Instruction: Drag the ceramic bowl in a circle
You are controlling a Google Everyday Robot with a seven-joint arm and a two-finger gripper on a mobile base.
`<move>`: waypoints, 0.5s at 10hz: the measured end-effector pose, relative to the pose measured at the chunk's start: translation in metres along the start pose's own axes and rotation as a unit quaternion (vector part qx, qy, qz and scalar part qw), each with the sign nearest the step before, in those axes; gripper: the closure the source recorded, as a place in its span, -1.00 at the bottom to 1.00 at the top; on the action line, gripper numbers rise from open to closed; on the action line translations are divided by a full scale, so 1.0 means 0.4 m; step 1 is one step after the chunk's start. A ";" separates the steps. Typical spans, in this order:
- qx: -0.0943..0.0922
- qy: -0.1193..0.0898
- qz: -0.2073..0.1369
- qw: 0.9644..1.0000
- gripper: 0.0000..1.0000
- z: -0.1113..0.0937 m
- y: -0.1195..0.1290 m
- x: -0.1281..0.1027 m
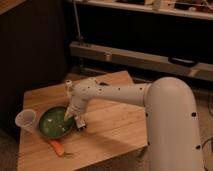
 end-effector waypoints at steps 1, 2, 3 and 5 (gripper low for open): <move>0.000 0.000 0.000 1.000 -0.04 0.000 -0.001 0.000; 0.001 0.005 -0.003 1.000 -0.04 -0.009 -0.009 0.002; 0.002 0.012 -0.004 1.000 -0.04 -0.030 -0.026 0.004; 0.002 0.026 0.000 1.000 -0.04 -0.078 -0.035 0.007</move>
